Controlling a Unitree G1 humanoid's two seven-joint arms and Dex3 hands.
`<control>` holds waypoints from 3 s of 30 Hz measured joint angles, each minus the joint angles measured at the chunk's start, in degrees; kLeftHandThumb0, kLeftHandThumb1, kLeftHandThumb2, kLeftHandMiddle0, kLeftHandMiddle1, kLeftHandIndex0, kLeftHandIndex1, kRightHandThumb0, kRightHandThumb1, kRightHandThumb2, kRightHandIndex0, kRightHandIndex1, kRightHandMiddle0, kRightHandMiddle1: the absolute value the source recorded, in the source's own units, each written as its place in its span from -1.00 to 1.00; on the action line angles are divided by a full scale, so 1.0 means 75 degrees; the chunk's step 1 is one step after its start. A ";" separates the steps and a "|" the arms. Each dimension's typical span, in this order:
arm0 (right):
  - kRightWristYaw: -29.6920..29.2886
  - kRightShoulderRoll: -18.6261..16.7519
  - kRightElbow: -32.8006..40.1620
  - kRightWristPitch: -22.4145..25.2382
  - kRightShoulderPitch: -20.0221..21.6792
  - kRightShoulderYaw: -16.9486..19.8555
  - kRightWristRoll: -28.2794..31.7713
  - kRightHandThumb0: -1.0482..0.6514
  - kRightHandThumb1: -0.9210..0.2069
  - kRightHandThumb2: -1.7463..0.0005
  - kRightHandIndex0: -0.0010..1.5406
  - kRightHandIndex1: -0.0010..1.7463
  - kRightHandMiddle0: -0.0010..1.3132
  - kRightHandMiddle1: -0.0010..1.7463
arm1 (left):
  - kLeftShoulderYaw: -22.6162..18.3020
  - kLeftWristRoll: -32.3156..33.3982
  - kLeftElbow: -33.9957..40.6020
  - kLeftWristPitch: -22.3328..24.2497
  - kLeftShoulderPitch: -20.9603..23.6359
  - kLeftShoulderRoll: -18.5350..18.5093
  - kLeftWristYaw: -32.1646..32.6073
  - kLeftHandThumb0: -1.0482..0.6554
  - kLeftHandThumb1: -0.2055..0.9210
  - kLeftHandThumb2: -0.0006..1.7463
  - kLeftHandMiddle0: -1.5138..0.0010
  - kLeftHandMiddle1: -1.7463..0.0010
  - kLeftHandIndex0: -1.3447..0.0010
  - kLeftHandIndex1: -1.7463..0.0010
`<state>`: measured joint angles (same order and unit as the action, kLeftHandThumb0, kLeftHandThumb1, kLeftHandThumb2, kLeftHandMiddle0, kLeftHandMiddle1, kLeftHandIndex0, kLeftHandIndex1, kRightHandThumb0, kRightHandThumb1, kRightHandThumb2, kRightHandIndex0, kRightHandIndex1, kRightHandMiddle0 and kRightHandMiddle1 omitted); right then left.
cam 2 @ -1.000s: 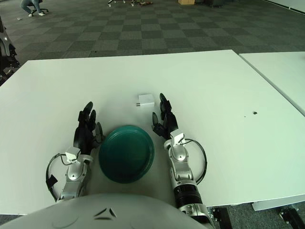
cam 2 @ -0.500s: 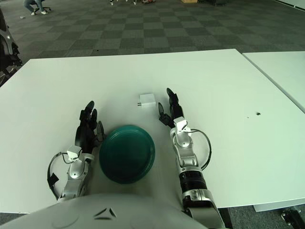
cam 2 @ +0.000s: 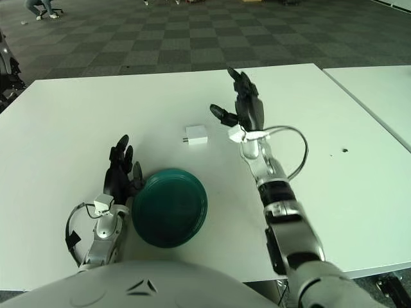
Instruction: Put the charger into the plate.
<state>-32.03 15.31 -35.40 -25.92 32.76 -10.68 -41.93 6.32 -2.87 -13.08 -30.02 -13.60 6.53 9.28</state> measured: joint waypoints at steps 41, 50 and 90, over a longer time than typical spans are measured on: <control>0.2190 -0.0323 -0.1094 0.2070 0.1493 -0.3723 -0.2319 -1.00 -1.00 0.02 -0.90 -0.99 -1.00 -0.95 | 0.0161 0.0293 -0.0142 -0.0268 0.0100 0.0007 0.0250 -0.69 1.00 0.04 0.58 0.99 0.99 0.08; 0.2062 -0.0409 -0.2488 0.2229 0.1516 -0.4076 -0.2361 -1.00 -1.00 0.00 -0.92 -1.00 -1.00 -0.95 | 0.0153 0.0361 -0.0164 -0.0267 0.0119 0.0006 0.0162 -0.72 1.00 0.01 0.60 1.00 0.98 0.04; 0.3152 -0.1226 -0.5541 0.2227 0.2735 -0.4538 -0.1823 -1.00 -1.00 0.10 -0.89 -0.98 -0.99 -1.00 | 0.0077 0.0409 -0.0350 -0.0287 0.0286 0.0012 -0.0263 -0.73 1.00 0.06 0.60 1.00 1.00 0.20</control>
<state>-8.39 6.12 -76.95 -9.22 53.27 -44.71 -55.61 6.90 0.20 -15.71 -32.17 -11.45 6.63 7.31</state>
